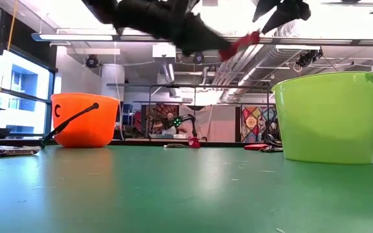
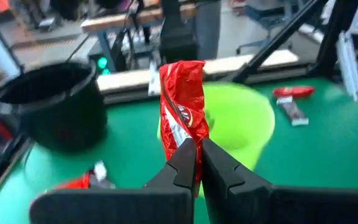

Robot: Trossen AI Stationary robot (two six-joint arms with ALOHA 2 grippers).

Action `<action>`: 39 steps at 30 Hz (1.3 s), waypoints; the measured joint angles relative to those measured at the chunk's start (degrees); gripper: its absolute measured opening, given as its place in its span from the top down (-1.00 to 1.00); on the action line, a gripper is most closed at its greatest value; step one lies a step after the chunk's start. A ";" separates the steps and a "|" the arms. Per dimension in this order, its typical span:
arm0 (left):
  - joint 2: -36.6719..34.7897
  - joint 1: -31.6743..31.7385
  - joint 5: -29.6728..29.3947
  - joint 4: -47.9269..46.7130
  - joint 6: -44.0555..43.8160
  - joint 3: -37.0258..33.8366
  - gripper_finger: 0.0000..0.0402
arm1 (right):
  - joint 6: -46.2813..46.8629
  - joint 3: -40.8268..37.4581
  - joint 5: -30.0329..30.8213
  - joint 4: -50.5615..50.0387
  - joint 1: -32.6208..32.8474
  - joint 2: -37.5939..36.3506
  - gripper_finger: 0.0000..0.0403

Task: Sort candy by brand, put in halloween buckets
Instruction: Put the red chocolate bar into the green bucket

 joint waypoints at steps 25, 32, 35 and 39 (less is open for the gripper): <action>20.53 -2.05 4.69 -0.60 -1.86 20.12 0.47 | -2.80 0.15 11.59 0.25 -0.02 -0.07 -0.18; 12.47 -1.19 3.79 -19.55 -1.63 20.06 0.08 | -2.89 0.15 0.76 -2.79 0.13 -0.55 -0.18; 5.59 1.50 3.77 -29.15 -0.35 18.34 0.03 | 0.06 0.17 -3.41 -7.76 1.70 -1.25 -0.18; -6.17 7.16 3.82 -27.09 -5.35 6.77 0.02 | 9.64 0.17 -5.08 -18.78 7.50 -2.09 -0.18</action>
